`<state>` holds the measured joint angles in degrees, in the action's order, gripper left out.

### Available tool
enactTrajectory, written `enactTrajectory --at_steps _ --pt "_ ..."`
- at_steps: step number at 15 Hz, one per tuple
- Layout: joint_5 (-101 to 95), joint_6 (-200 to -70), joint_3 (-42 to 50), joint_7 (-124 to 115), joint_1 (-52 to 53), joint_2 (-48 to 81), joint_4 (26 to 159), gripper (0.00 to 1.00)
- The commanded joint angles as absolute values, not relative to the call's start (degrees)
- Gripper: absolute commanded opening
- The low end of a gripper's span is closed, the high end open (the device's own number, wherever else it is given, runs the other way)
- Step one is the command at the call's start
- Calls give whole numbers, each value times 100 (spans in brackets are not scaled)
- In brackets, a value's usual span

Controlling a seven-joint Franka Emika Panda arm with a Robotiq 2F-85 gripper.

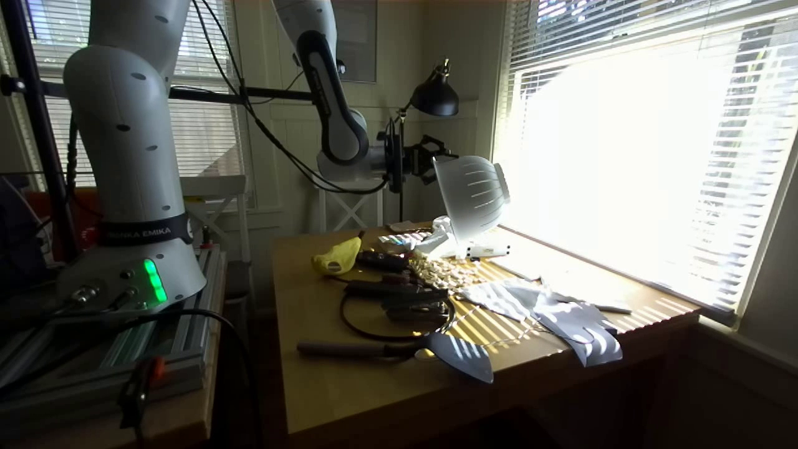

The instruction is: Empty the contents in the white bowl

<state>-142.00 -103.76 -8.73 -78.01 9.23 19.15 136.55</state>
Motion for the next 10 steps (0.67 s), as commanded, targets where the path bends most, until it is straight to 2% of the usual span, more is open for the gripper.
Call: enactTrajectory --at_steps 1,3,10 --pt "-13840 -11633 -924 -7939 413 1544 13367 3" --pt "-13738 -12536 -794 -7985 111 1451 13083 3" --pt "-13349 -15962 -945 -7699 -1939 1797 11387 3"
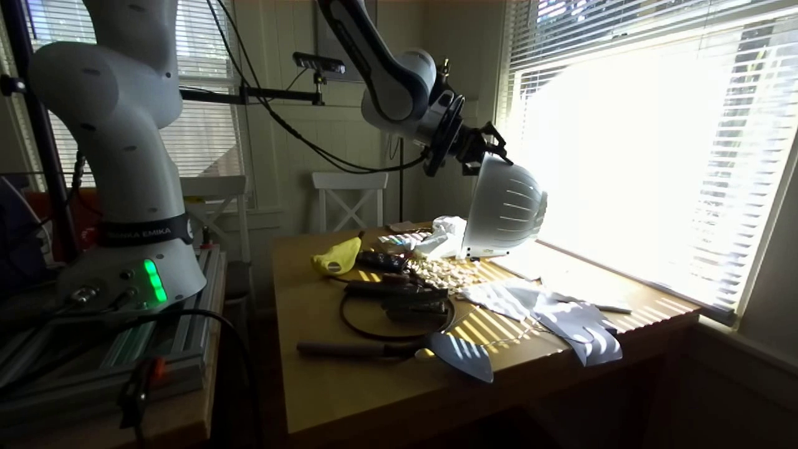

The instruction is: Empty the contents in the white bowl

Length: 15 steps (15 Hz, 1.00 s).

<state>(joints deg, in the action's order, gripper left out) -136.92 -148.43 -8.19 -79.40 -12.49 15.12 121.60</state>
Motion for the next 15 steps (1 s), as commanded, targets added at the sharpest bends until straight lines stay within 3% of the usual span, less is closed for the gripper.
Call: enactTrajectory --at_steps 1,5,8,9,10,12,13,15 --pt "-13217 -16455 -927 -7613 -2187 1972 11053 3" --pt "-11756 -18292 -302 -6610 -2563 2498 10155 3" --pt "-10343 -18932 521 -5856 -2260 2830 10352 3" --pt "-9888 -18892 373 -5547 -2425 2902 10599 3" --pt "-10601 -18720 287 -5985 -2464 2673 10499 12" --pt "-10175 -18771 345 -5705 -2468 2927 10569 12" --pt "-10130 -18772 342 -5691 -2456 2990 10570 3" --pt "-9847 -18959 460 -5651 -2301 2871 11113 3"
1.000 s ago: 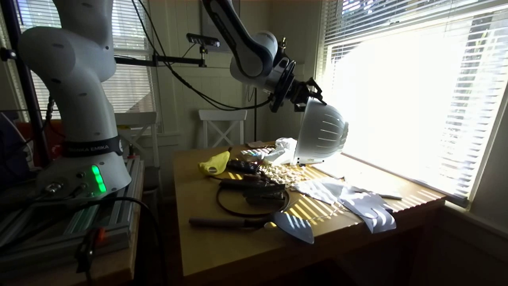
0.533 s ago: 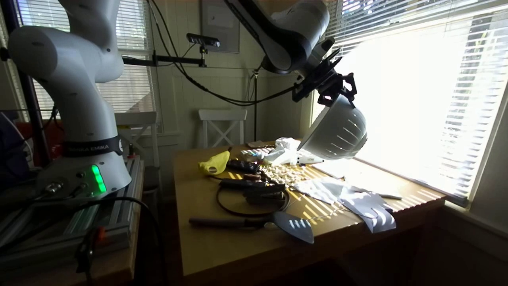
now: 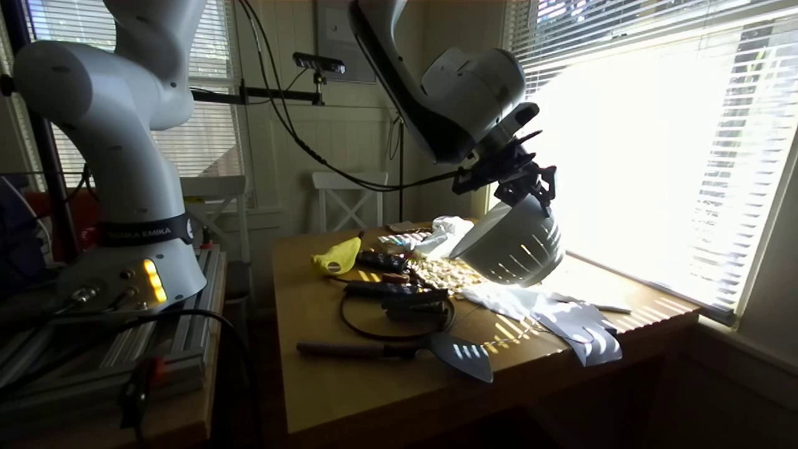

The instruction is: Empty the contents in the white bowl

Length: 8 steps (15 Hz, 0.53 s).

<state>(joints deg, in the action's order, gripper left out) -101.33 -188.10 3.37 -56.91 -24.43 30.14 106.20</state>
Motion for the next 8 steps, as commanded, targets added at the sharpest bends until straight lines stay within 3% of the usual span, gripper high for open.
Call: enactTrajectory --at_steps 1,6,8 --pt "-9580 -18956 627 -5632 -2136 2924 11354 3" --pt "-7374 -18573 381 -4789 -2084 3295 11855 3" --pt "-6593 -18115 -776 -4406 -3029 3194 11901 3"
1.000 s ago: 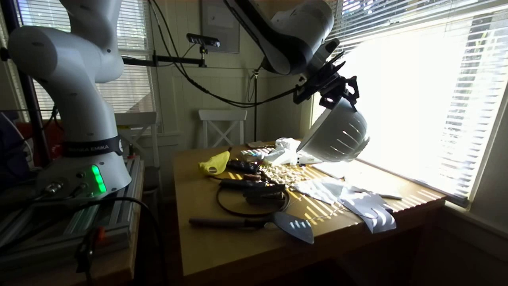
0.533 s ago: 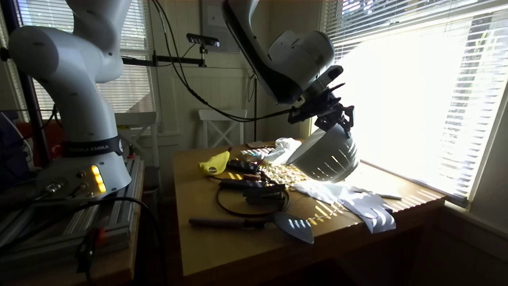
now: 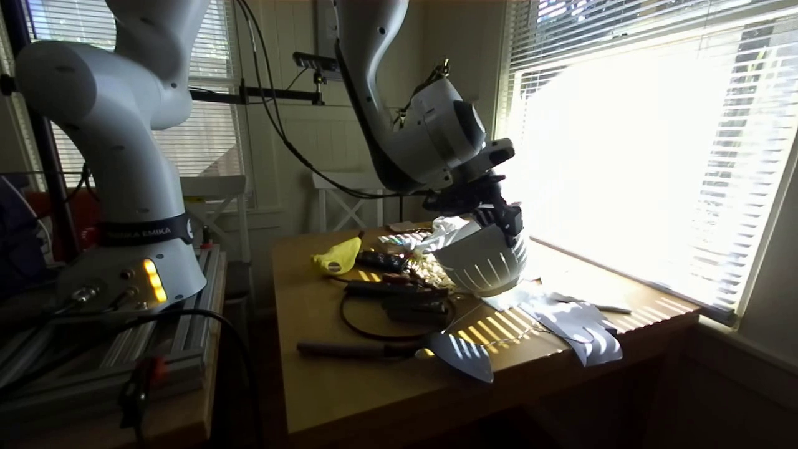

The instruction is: Empty the contents in the white bowl

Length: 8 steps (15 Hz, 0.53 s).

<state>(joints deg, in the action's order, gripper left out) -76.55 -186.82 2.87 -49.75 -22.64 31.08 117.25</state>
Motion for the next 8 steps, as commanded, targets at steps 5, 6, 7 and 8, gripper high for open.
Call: enactTrajectory --at_steps 5,6,7,8 --pt "-4238 -16685 -3018 -3441 -4609 3313 11430 3" --pt "-3756 -16376 -3429 -3210 -4908 3330 11228 3" --pt "-3307 -16144 -3704 -3024 -5096 3351 11024 3" --pt "-2926 -15802 -4010 -2824 -5309 3423 10734 3"
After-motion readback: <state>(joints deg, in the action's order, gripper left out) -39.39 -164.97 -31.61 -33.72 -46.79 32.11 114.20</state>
